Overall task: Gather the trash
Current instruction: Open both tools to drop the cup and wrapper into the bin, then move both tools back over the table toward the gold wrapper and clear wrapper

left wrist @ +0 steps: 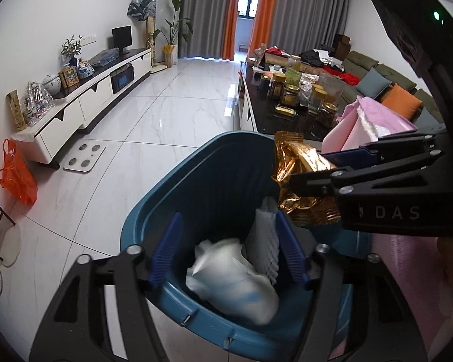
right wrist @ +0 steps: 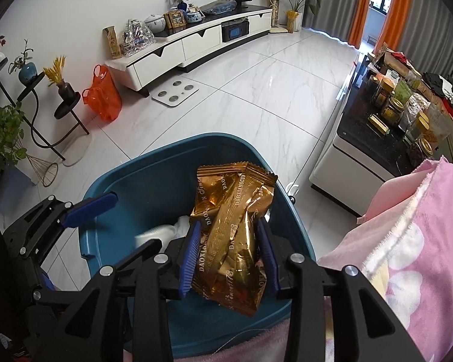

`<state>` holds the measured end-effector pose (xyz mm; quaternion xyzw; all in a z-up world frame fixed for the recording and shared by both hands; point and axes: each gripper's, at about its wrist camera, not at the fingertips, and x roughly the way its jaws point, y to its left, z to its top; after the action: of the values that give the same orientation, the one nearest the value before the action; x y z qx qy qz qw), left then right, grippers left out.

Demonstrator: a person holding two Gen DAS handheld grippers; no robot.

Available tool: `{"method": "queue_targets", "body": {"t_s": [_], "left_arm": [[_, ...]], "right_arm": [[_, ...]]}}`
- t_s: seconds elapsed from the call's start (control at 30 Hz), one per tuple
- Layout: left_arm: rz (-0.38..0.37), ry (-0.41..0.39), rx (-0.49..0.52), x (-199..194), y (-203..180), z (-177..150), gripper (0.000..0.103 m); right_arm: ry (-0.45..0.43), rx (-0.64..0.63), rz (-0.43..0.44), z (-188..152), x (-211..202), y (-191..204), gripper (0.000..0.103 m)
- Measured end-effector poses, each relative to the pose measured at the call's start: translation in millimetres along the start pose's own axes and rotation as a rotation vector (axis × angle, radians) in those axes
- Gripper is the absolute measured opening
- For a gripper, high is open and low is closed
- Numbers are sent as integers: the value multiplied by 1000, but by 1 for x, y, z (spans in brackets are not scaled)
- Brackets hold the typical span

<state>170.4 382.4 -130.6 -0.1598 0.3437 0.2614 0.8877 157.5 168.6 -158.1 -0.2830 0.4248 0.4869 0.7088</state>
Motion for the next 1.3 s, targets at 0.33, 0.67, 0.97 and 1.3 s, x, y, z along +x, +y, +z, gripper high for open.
{"method": "queue_targets", "body": {"t_s": [0.33,0.67,0.97,1.3], "left_arm": [[38,-52,-10,-24,3,-7,82],[60,-118,-41,-82,21,-17,96],[42,-186,-42,-149,15,-22,97],[-29,-238,-23,-214,-15,-28,97]], "right_arm": [[-44,-16,-18,-2,-19,2,52],[-156,-49,-72,-14,-68,9,67],[-274,-41,-132,-47,-121,8,89],[-348,33,-200,-101,-170,-12,96]]}}
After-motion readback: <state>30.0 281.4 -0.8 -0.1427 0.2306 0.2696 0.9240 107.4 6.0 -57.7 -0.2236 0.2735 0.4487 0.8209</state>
